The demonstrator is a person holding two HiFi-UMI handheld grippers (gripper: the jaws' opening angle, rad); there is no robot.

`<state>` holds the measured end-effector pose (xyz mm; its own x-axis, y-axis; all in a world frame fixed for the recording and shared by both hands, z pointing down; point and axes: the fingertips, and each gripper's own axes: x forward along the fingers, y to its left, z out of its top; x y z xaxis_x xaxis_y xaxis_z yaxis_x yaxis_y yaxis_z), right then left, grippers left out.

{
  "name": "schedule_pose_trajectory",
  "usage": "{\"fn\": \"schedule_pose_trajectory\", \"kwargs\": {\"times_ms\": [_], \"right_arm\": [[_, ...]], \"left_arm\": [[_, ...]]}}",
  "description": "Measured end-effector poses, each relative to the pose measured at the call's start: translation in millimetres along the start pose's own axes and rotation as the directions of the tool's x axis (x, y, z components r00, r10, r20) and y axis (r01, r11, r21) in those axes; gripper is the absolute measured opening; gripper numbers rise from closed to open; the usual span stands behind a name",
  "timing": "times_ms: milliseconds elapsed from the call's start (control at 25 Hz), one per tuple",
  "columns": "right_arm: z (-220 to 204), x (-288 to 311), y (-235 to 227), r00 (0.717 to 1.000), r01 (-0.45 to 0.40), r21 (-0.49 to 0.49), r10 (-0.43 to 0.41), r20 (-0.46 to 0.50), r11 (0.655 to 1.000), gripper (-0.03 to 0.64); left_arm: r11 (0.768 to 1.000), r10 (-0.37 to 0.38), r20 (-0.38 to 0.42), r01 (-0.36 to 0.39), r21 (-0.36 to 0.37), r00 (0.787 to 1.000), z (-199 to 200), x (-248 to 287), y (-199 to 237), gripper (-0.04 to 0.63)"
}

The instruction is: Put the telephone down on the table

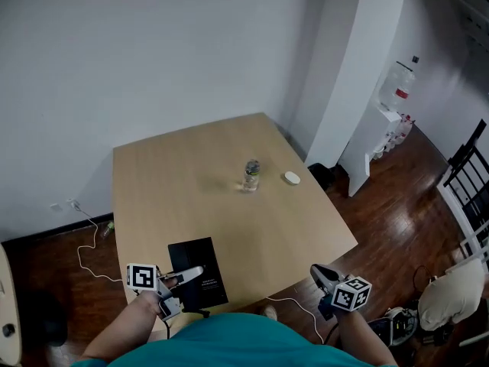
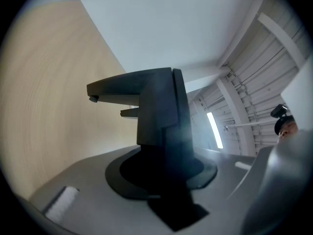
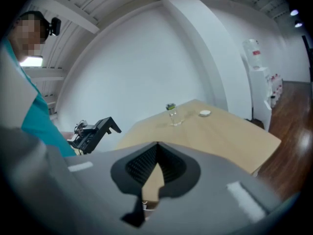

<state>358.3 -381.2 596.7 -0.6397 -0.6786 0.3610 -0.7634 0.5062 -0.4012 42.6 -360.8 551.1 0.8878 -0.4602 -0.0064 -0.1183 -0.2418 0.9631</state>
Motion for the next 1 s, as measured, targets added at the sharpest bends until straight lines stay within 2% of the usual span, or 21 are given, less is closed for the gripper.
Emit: {"fn": "schedule_pose_trajectory", "kwargs": {"times_ms": [200,320,520,680,800,1000], "right_arm": [[17.5,8.7,-60.5,0.99,-0.128,-0.03,0.126,-0.056,0.991,0.0],[25.2,16.0,-93.6,0.979,-0.186,-0.039,0.182,-0.098,0.982,0.0],[27.6,21.1,-132.5,0.969,-0.223,-0.004,0.222,-0.112,0.975,0.002],[33.7,27.6,-158.6,0.972,-0.211,0.011,0.211,-0.105,0.977,0.0],[33.3,24.7,-167.6,0.972,-0.206,0.03,0.208,-0.105,0.978,0.0],[33.3,18.1,-188.6,0.978,-0.178,0.045,0.181,-0.102,0.983,0.001]], "left_arm": [[0.999,0.044,0.114,-0.045,0.006,0.992,-2.2,72.2,11.1,0.167],[0.998,0.064,0.146,-0.065,0.003,0.987,-4.8,121.0,18.4,0.167],[0.997,0.072,0.126,-0.072,-0.011,0.989,-11.9,189.1,32.1,0.167],[0.997,0.074,0.087,-0.075,0.008,0.993,-2.7,237.0,53.7,0.167],[0.997,0.082,0.068,-0.08,-0.022,0.994,1.8,270.0,73.4,0.167],[0.997,0.069,0.045,-0.071,0.038,0.997,9.9,323.0,102.8,0.167]]}}
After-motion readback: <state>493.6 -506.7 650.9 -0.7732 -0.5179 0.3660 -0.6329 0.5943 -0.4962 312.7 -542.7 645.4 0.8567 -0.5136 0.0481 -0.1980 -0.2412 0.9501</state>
